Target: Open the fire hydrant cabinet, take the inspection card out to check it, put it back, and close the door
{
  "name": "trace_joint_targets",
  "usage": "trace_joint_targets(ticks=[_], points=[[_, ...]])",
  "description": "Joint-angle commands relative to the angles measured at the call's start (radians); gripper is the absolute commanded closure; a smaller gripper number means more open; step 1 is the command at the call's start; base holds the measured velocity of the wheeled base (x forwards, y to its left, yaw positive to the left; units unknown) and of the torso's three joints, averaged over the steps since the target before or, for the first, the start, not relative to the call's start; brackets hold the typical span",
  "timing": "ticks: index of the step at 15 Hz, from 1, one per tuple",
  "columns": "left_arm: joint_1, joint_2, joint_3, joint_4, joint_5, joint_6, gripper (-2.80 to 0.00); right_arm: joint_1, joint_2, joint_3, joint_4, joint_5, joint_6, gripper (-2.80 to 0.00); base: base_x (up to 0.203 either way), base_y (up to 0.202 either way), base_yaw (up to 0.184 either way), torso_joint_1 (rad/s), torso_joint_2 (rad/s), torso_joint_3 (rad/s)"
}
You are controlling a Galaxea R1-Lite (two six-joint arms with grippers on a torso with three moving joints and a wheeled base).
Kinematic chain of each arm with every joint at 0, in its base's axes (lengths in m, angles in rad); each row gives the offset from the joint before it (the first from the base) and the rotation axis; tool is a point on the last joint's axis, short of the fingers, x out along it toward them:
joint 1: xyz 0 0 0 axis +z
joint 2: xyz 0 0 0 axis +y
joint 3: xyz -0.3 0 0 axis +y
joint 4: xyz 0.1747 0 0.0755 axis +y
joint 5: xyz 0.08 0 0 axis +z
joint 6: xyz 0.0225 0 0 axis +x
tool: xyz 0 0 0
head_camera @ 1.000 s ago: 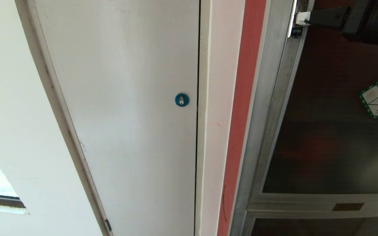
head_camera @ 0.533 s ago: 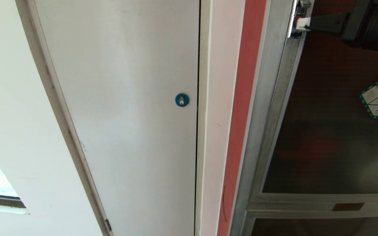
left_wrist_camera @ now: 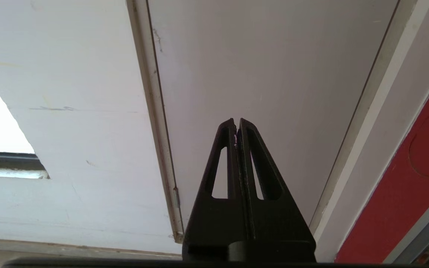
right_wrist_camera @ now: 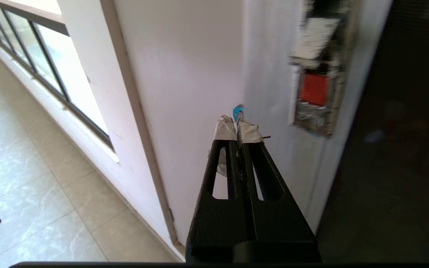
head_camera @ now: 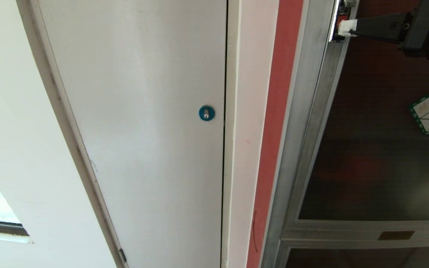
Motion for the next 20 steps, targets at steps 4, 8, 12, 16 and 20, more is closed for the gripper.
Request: trace_joint_targets(ticks=[4, 8, 12, 16, 20], points=[[0.000, 0.001, 0.000, 0.000, 0.000, -0.001, 0.00, 0.261, -0.088, 0.168, -0.128, -0.496, -0.100, 0.00, 0.000, 0.000, 0.000, 0.000, 0.00, 0.000], [0.000, 0.001, 0.000, 0.000, 0.000, -0.001, 0.00, 0.342, -0.037, 0.335, -0.569, -0.790, -0.320, 0.00, 0.000, 0.000, 0.000, 0.000, 0.00, 0.000], [0.000, 0.001, 0.000, 0.000, 0.000, -0.001, 0.00, 0.350, -0.010, 0.346, -0.636, -0.858, -0.367, -2.13, 0.000, 0.000, 0.000, 0.000, 0.00, 0.000], [0.000, 0.001, 0.000, 0.000, 0.000, -0.001, 0.00, 0.349, 0.022, 0.331, -0.682, -0.868, -0.388, -2.80, 0.000, 0.000, 0.000, 0.000, 0.00, 0.000], [0.000, 0.001, 0.000, 0.000, 0.000, -0.001, 0.00, 0.322, 0.095, 0.239, -0.687, -0.895, -0.398, -2.80, 0.000, 0.000, 0.000, 0.000, 0.00, 0.000]])
